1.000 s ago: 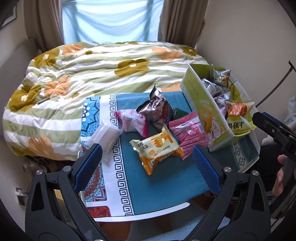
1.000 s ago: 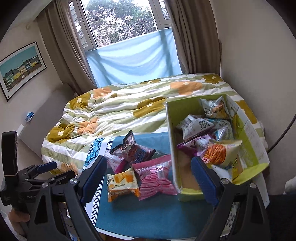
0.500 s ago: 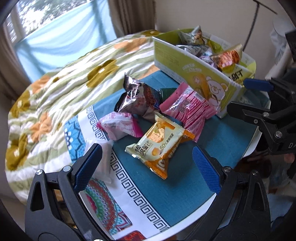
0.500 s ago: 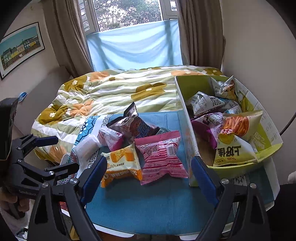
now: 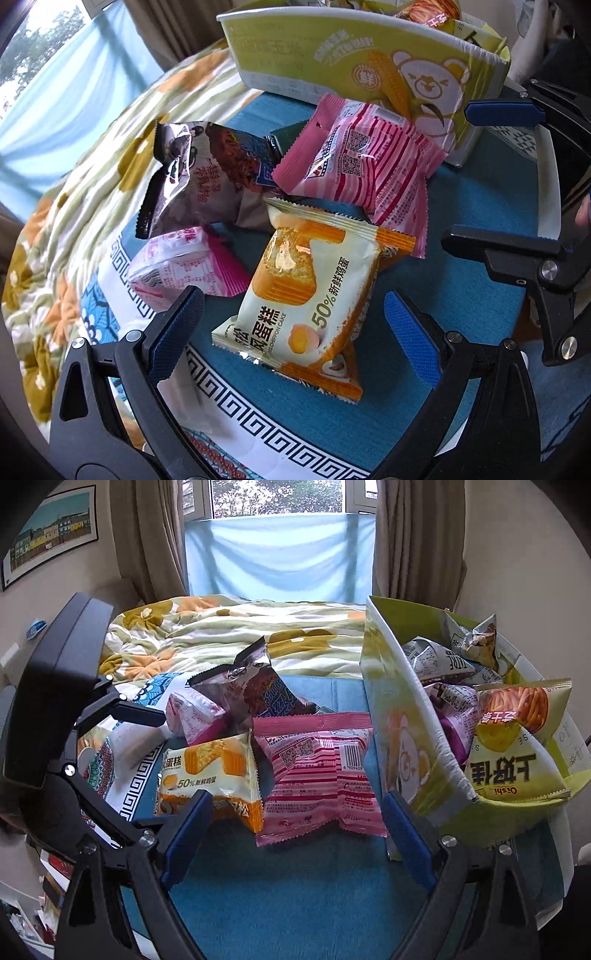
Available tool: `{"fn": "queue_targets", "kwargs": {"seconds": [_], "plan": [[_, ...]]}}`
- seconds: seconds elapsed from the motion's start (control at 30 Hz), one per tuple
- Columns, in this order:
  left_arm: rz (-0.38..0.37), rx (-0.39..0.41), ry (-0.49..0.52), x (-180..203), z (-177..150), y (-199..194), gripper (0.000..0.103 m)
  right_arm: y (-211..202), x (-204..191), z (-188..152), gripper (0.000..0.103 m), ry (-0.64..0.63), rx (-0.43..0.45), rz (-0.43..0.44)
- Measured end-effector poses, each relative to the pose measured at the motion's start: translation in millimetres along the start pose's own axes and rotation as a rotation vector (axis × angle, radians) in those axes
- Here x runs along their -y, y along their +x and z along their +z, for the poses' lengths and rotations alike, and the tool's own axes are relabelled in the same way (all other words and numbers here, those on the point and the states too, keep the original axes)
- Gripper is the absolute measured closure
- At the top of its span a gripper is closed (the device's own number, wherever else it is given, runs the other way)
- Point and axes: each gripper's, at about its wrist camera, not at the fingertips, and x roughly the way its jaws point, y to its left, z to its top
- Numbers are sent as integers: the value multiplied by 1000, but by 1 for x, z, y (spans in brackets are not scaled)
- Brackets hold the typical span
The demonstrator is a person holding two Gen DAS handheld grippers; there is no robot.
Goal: Organize snacks
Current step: 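Lower the left tool onto the yellow cake bag while the right tool reaches the pink striped bag, then grasp the yellow cake bag with the left tool while the right tool grasps the pink striped bag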
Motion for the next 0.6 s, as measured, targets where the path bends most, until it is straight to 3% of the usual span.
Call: {"fn": "queue_targets", "kwargs": {"seconds": [0.1,0.23,0.4,0.6], "plan": [[-21,-3,-13,-5,1,11,8,9,0,-4,13,-13,-3,-4],[-56,-26,-26,-7,2,21,30,19,0,-3,13,-11,7,-15],[-46,-29,-18,-7,-2,21,31,29,-3,2,13,14,18,-48],[-33,-44,-43,-8,-18,14,31,43,-3,10,13,71,3,-179]]}}
